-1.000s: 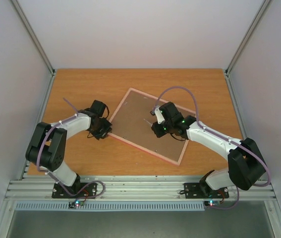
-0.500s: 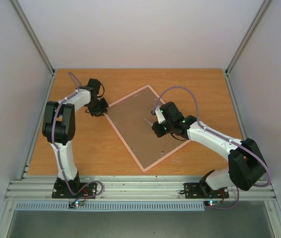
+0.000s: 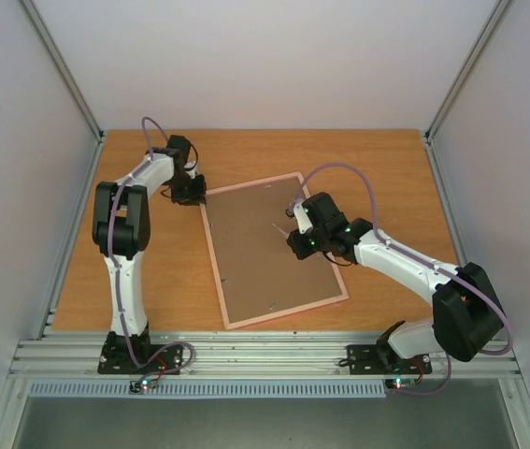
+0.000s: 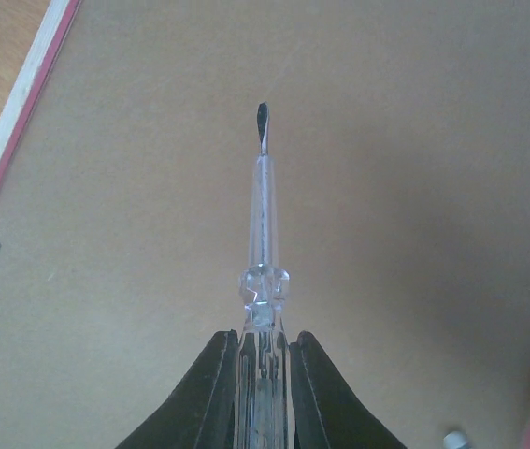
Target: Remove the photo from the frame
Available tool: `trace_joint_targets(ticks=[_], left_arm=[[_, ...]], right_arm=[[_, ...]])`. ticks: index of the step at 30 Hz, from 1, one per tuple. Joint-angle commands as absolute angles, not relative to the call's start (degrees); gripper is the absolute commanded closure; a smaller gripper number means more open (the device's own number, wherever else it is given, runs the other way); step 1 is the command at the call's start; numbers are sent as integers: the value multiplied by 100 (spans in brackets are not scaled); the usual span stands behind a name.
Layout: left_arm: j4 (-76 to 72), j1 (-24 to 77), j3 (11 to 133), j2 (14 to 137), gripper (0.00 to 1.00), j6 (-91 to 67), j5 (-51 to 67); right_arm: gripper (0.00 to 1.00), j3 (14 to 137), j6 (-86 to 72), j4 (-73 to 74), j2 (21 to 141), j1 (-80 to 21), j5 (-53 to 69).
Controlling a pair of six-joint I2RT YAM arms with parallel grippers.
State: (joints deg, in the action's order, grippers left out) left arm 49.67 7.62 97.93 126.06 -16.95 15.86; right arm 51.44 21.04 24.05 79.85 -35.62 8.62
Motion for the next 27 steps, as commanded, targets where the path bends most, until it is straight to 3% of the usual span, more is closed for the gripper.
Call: trace_joint_targets(ticks=[1, 16, 23, 27], left_arm=[[5200, 935, 9703, 12735, 95, -911, 1977], [4923, 1398, 9390, 12432, 89, -1305, 2242], [4852, 1402, 9219, 11937, 64, -1722, 1934], [4809, 1401, 8962, 11460, 55, -1994, 1830]], right_arm=[[99, 5134, 2067, 2408, 7910, -3533, 932], [99, 5143, 2006, 2400, 7897, -3530, 1019], [99, 5135, 1995, 2456, 7791, -3533, 1002], [99, 5147, 1995, 2465, 7793, -3540, 1046]])
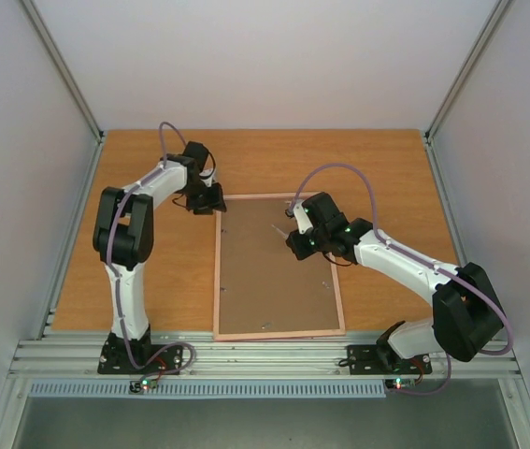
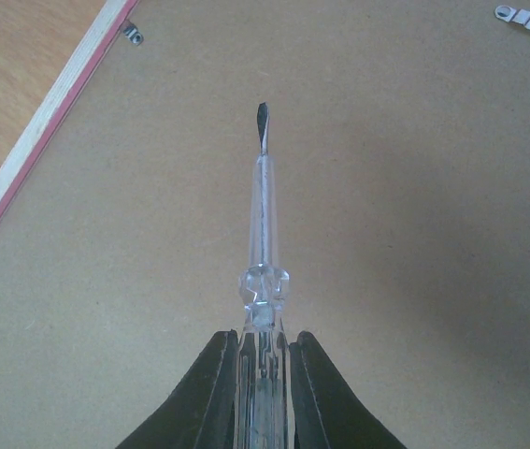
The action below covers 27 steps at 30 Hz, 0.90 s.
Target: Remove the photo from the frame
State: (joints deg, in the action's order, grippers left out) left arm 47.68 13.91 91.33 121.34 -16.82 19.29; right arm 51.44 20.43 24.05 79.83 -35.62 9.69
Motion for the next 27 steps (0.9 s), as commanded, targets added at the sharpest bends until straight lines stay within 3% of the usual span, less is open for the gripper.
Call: trace_joint_targets(ticks=[1, 9, 23, 27], left_arm=[[4805, 1400, 8852, 11324, 54, -2044, 1810], [4637, 1419, 7548, 10203, 47, -2249, 2133], [3862, 1823, 5702, 9532, 48, -2748, 2686], [3754, 1905, 5581, 9643, 53, -2799, 2733]], right_arm=[[99, 5154, 1989, 2449, 7801, -3546, 1077], [99, 5242, 1973, 2231, 8082, -3637, 1458], [99, 5395, 2409, 1769, 8811, -4409, 2646], [99, 5493, 2516, 1781, 9064, -4611, 2986]])
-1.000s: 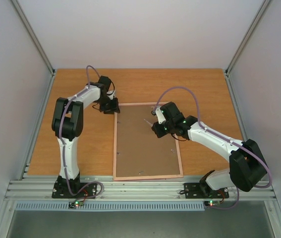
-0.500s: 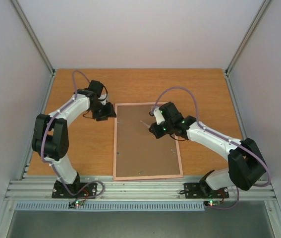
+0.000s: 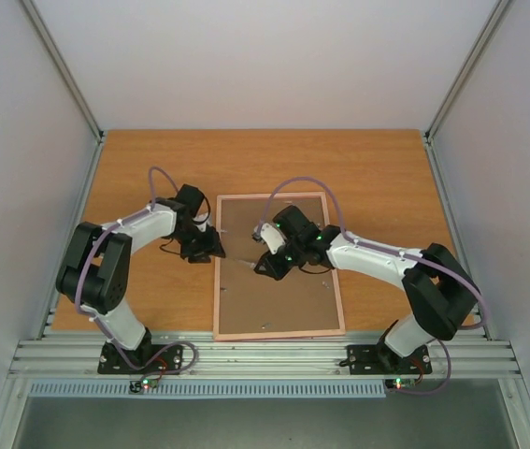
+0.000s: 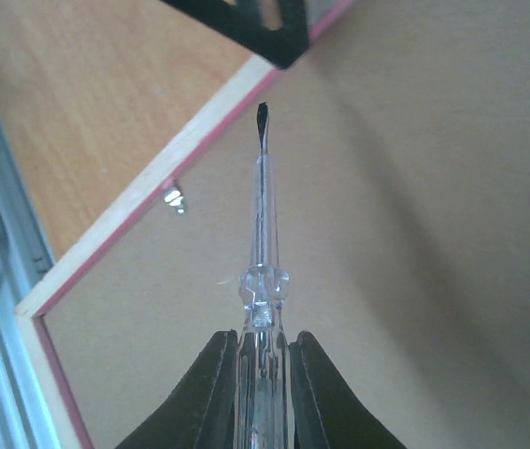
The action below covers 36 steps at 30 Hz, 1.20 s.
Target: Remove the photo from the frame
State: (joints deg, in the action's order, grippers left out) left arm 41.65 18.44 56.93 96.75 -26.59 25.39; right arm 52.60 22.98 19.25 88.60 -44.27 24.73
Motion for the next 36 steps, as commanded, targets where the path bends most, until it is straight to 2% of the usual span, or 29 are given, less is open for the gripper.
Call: trace_joint_targets(ticks=[1, 7, 12, 36], left_arm=[[3737, 1913, 5561, 9660, 56, -2800, 2736], [3663, 1933, 5528, 9720, 72, -2796, 2742], [3593, 1934, 5528, 9730, 81, -2802, 2741], [3460, 1935, 5506, 9870, 83, -2848, 2759]], right_arm=[[99, 5520, 2534, 1795, 9127, -4652, 3052], [99, 5669, 2743, 2046, 9419, -4852, 3362], [99, 5680, 2849, 2210, 9508, -4942, 3569], [99, 5722, 2920, 2404, 9870, -5106, 3112]])
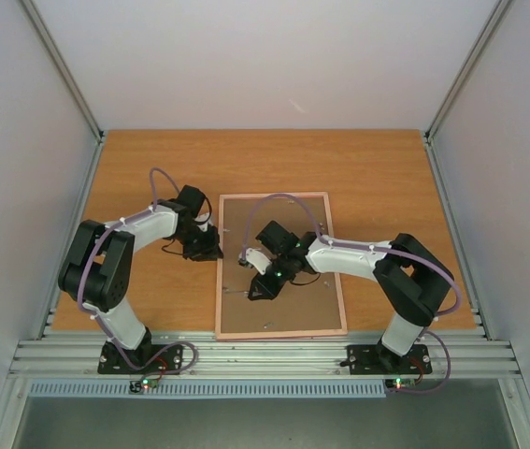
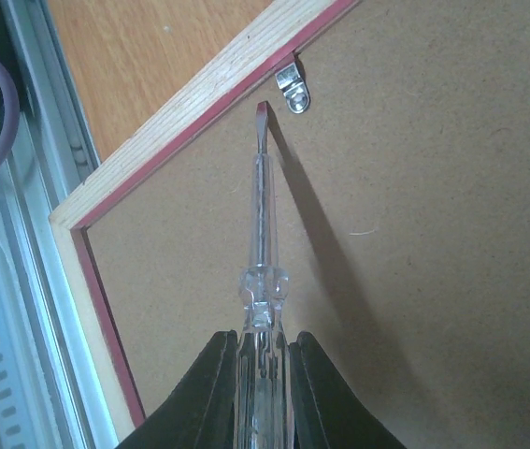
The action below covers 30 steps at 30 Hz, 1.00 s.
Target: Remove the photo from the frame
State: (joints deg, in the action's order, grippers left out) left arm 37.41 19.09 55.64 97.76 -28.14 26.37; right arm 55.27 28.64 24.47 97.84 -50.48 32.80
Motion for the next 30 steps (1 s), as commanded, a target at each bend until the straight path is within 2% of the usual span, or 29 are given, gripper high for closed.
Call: trace_joint_targets(ticks=[1, 15, 30], left_arm=[[3467, 1934, 5503, 9870, 83, -2848, 2755], [3462, 1935, 5363, 9835, 84, -2830, 2820], [3484, 1934, 5360, 9804, 84, -2856, 2698]], right_arm=[[99, 5722, 2909, 2374, 9870, -5106, 3077], [99, 5592, 2601, 1958, 9764, -5106, 2774], [99, 5458, 2703, 2174, 9316, -5128, 2755]])
